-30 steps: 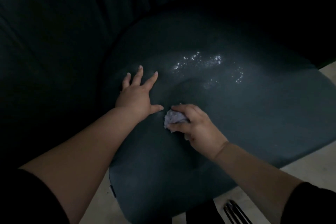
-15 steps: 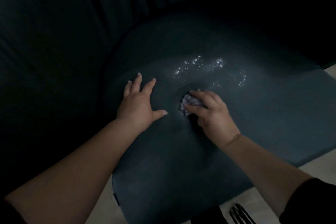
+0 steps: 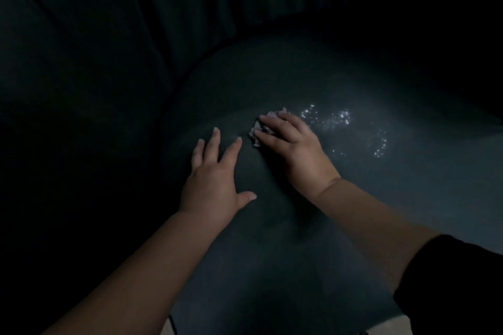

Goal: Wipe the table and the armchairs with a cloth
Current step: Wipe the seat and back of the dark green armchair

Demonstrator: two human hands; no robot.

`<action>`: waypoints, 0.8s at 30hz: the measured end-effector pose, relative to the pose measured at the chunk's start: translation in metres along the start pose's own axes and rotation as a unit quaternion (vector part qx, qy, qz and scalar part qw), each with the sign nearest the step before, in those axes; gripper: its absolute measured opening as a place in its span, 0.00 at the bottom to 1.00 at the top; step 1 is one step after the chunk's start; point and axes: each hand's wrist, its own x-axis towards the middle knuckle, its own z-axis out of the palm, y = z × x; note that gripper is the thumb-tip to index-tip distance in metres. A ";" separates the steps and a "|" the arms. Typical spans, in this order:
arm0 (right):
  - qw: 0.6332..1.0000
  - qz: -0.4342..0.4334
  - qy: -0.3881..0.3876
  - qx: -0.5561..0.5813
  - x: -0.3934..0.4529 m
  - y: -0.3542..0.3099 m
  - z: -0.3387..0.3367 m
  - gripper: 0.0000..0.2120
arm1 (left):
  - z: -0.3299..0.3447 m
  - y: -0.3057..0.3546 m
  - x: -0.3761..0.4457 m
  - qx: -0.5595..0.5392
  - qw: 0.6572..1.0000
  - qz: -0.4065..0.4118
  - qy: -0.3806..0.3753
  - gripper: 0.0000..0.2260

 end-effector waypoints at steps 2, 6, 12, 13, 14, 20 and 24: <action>1.000 -0.021 0.005 -0.021 0.002 0.012 -0.005 0.17 | -0.001 0.001 0.000 0.000 1.000 -0.003 -0.003 0.47; 0.995 0.033 0.090 -0.017 0.003 0.022 -0.020 0.11 | -0.006 0.002 -0.001 -0.013 1.000 -0.006 -0.001 0.44; 1.000 -0.018 -0.019 -0.007 0.014 -0.006 -0.018 0.17 | -0.013 0.017 0.013 -0.019 0.998 0.002 0.059 0.43; 0.998 -0.018 -0.056 -0.013 0.014 -0.006 -0.016 0.19 | -0.013 0.019 0.016 -0.026 0.998 0.000 0.060 0.43; 0.997 -0.014 -0.067 -0.017 0.015 -0.001 -0.018 0.20 | -0.013 0.020 0.018 -0.025 0.998 0.003 0.058 0.43; 0.996 0.041 0.076 -0.015 0.000 0.036 -0.041 0.14 | -0.009 0.025 0.023 0.014 0.999 0.030 0.028 0.43; 0.989 0.090 0.115 -0.014 0.004 0.050 -0.052 0.18 | -0.003 0.039 0.027 0.018 0.999 0.043 0.023 0.44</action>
